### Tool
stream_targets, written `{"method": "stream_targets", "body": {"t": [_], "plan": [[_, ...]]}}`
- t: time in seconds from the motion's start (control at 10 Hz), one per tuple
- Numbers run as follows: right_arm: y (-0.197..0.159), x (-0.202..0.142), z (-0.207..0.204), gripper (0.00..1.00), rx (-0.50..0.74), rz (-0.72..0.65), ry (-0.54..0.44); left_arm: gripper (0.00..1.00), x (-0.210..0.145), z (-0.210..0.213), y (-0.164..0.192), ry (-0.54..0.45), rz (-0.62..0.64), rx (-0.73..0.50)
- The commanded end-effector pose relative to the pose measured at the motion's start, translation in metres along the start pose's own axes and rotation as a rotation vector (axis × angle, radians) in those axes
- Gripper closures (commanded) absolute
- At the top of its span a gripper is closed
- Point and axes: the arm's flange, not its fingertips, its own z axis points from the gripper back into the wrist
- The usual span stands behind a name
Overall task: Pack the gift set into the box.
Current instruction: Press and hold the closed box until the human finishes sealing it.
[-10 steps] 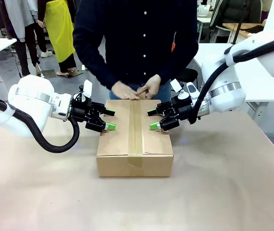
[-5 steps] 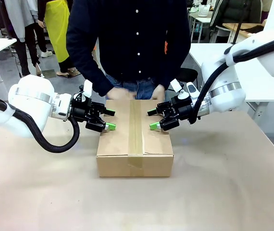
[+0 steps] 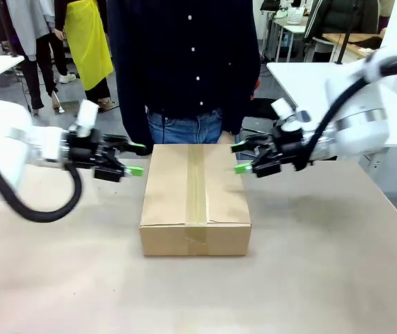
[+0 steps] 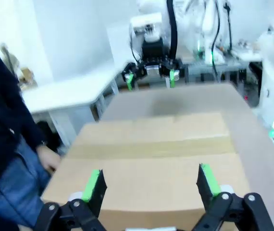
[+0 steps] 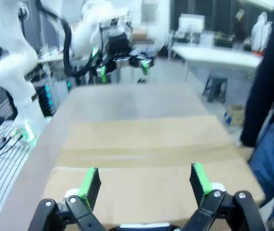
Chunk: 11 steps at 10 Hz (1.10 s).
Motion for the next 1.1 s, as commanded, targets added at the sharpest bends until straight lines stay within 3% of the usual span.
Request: {"method": "stream_targets", "body": {"t": [0.0, 0.1, 0.2, 0.3, 0.4, 1.0], "plan": [[0.037, -0.013, 0.074, 0.0, -0.137, 0.068, -0.202, 0.0, -0.013, 0.078, -0.033, -0.177, -0.048, 0.11], [0.05, -0.029, 0.108, 0.0, -0.215, 0.085, -0.28, 0.0, -0.032, 0.11, -0.045, -0.23, -0.048, 0.123], [0.059, -0.048, 0.137, 0.0, -0.38, 0.054, -0.341, 0.0, -0.055, 0.136, -0.056, -0.195, 0.03, 0.258], [0.06, -0.062, 0.147, 0.0, -0.496, 0.01, -0.328, 0.0, -0.073, 0.154, -0.064, -0.259, 0.056, 0.286], [0.052, -0.022, 0.128, 0.0, -0.265, 0.028, -0.264, 0.0, -0.021, 0.125, -0.053, -0.206, 0.009, 0.191], [0.052, -0.022, 0.128, 0.0, -0.265, 0.028, -0.264, 0.0, -0.021, 0.125, -0.053, -0.206, 0.009, 0.191]]}}
